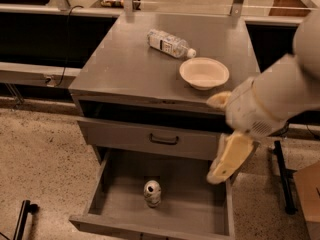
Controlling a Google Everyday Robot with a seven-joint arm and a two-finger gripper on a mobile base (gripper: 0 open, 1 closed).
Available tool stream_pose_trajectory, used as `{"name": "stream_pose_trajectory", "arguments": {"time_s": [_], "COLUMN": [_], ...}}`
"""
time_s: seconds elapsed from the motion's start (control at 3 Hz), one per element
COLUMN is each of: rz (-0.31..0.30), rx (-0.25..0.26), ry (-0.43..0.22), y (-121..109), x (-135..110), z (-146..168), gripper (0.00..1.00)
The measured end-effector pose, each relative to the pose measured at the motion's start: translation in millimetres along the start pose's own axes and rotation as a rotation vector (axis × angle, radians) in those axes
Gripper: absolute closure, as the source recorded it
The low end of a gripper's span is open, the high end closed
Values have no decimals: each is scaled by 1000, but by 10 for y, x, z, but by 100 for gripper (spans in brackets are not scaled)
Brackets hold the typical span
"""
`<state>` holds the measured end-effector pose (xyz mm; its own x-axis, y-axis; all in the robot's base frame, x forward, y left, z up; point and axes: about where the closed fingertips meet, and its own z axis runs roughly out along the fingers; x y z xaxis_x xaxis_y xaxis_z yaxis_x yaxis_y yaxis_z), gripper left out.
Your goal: Pick 7up can from middle drawer and place on counter
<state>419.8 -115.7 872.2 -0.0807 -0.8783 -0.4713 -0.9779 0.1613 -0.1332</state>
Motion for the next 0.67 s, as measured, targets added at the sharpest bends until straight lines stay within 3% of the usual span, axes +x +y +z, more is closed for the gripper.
{"name": "stream_pose_trajectory", "arguments": {"time_s": [0.33,0.67], "rz": [-15,24], "rx": [-30,-81], "ry": [-85,-82], "y": [204,128], "x": [-195,-151], "z": [327,342], "gripper": [0,0]}}
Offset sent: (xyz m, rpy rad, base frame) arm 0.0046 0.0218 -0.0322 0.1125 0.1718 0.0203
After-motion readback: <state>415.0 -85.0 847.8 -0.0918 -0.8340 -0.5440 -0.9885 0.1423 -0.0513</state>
